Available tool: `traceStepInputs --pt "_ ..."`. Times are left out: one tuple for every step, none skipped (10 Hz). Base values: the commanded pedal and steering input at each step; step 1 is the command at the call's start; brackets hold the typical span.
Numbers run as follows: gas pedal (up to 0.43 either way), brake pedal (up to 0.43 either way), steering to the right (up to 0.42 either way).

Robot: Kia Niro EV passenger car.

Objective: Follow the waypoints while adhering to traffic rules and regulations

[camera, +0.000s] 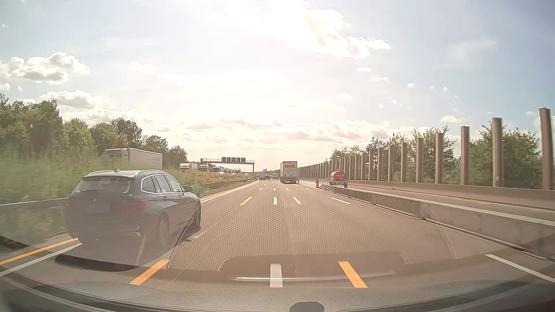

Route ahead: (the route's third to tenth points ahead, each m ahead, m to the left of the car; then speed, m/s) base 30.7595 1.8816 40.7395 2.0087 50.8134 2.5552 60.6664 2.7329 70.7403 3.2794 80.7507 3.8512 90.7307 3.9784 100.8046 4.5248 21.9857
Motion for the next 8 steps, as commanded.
traceStepInputs --pt "0.138 0.000 -0.007" --pt "0.138 0.000 -0.007" --pt "0.138 0.000 -0.007" --pt "0.138 0.000 -0.005" --pt "0.138 0.000 -0.004" --pt "0.138 0.000 -0.002" --pt "0.138 0.000 -0.002" --pt "0.138 0.000 0.000"
